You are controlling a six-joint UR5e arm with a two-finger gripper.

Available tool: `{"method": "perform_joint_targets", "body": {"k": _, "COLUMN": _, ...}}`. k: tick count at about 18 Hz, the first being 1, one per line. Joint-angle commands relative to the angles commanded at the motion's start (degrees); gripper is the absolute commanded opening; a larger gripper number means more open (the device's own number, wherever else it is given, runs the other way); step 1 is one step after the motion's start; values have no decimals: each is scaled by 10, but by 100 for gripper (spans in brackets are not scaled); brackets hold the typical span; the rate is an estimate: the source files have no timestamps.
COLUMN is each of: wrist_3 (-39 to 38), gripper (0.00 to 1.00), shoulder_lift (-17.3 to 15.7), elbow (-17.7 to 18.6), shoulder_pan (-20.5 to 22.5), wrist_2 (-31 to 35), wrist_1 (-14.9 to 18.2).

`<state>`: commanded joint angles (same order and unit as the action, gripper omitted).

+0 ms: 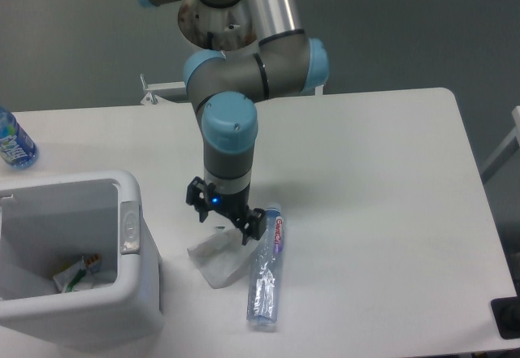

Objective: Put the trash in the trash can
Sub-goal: 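Lower the gripper onto the tissue and close on it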

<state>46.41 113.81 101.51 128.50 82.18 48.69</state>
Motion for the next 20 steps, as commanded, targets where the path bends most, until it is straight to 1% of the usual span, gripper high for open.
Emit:
{"method": "perform_joint_targets", "body": {"k": 2, "wrist_3": -3, "gripper": 100, "shoulder_lift": 8, "elbow": -2, "shoulder_pan": -4, "wrist_2": 1, "wrist_1": -1}}
{"method": "perform_joint_targets", "body": {"k": 4, "wrist_3": -24, "gripper": 99, "shoulder_lift": 11, "elbow": -4, "shoulder_pan": -6, "wrist_2": 0, "wrist_1": -11}}
{"method": "perform_joint_targets", "body": {"k": 6, "wrist_3": -32, "gripper": 84, "shoulder_lift": 17, "elbow": -9, "shoulder_pan": -7, "wrist_2": 1, "wrist_1": -14}}
{"method": "perform_joint_targets", "body": {"k": 7, "wrist_3": -35, "gripper": 73, "shoulder_lift": 19, "elbow": -10, "shoulder_pan": -7, "wrist_2": 2, "wrist_1": -15}}
{"method": "perform_joint_targets", "body": {"k": 9, "wrist_3": -40, "gripper": 47, "shoulder_lift": 19, "elbow": -11, "shoulder_pan": -7, "wrist_2": 4, "wrist_1": -15}}
{"method": "perform_joint_targets", "body": {"k": 11, "wrist_3": -42, "gripper": 13, "shoulder_lift": 19, "elbow": -11, "shoulder_pan": -7, "wrist_2": 5, "wrist_1": -14}}
{"method": "perform_joint_targets", "body": {"k": 12, "wrist_3": -42, "gripper": 0, "shoulder_lift": 17, "elbow": -11, "shoulder_pan": -7, "wrist_2": 6, "wrist_1": -14}}
{"method": "perform_joint_targets", "body": {"k": 18, "wrist_3": -44, "gripper": 0, "shoulder_lift": 11, "elbow": -6, "shoulder_pan": -8, "wrist_2": 4, "wrist_1": -14}}
{"method": "perform_joint_targets", "body": {"k": 20, "wrist_3": -43, "gripper": 0, "shoulder_lift": 4, "elbow": -4, "shoulder_pan": -8, "wrist_2": 3, "wrist_1": -12}}
